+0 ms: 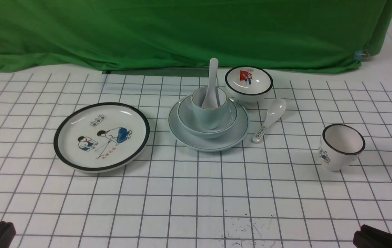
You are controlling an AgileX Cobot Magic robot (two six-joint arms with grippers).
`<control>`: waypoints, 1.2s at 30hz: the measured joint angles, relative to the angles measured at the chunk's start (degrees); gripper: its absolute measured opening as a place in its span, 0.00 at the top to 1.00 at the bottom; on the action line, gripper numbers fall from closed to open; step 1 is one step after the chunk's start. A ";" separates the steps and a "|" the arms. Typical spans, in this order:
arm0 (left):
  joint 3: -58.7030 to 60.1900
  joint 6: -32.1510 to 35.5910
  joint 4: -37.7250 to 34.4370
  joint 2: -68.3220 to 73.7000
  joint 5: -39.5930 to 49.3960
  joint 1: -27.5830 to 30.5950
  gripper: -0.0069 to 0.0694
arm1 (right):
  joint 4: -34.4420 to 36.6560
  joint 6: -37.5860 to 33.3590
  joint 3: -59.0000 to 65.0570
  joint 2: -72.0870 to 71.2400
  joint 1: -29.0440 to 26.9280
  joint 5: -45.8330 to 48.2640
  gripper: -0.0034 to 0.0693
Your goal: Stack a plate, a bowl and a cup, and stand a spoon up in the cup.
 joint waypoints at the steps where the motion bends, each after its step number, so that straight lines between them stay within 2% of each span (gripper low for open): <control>1: 0.00 0.40 -0.43 0.00 0.04 0.00 0.95 | 0.00 0.00 0.00 0.00 0.00 0.00 0.79; 30: 0.00 1.13 -0.43 0.00 0.20 0.00 0.95 | 0.00 0.00 0.74 -1.24 -0.05 -0.32 0.70; 35: 0.00 1.13 0.08 0.00 0.20 0.00 0.95 | 0.00 0.00 2.66 -8.93 -3.19 -0.43 0.69; 36: 0.00 1.13 0.35 0.00 0.20 0.00 0.95 | 0.00 0.00 2.80 -12.45 -6.23 2.00 0.69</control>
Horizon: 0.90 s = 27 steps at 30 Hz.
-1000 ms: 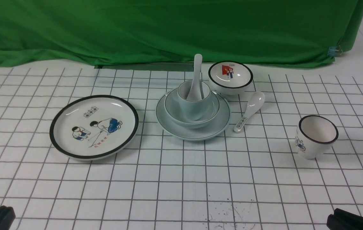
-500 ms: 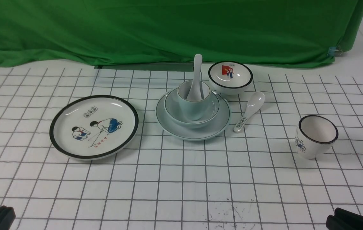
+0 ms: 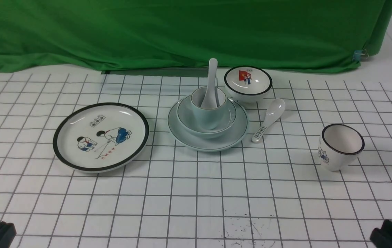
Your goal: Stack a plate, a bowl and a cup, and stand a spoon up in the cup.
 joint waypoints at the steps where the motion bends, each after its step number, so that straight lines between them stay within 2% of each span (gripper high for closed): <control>1: 0.00 0.00 0.05 0.00 0.00 0.00 0.95 | 0.00 0.00 0.00 -0.88 -0.39 0.35 0.69; 2: 0.00 0.00 0.19 0.00 0.00 0.00 0.95 | 0.00 0.00 0.00 -4.22 -4.31 2.99 0.69; 4: 0.00 0.00 0.25 0.00 0.00 0.00 0.95 | 0.00 0.00 0.00 -6.10 -6.68 4.14 0.68; 6: 0.00 0.00 0.39 0.00 0.00 0.00 0.95 | 0.06 0.00 0.04 -10.13 -12.51 6.89 0.67; 11: 0.00 0.00 0.62 0.00 0.22 0.00 0.95 | 3.61 0.00 0.04 -12.21 -19.66 13.02 0.66; 15: 0.00 0.07 0.62 0.00 0.28 0.00 0.95 | 4.59 -1.40 0.04 -12.26 -21.41 16.36 0.65; 27: 0.00 0.07 0.62 0.00 0.39 0.00 0.95 | 5.40 -5.96 0.04 -12.28 -21.77 16.91 0.63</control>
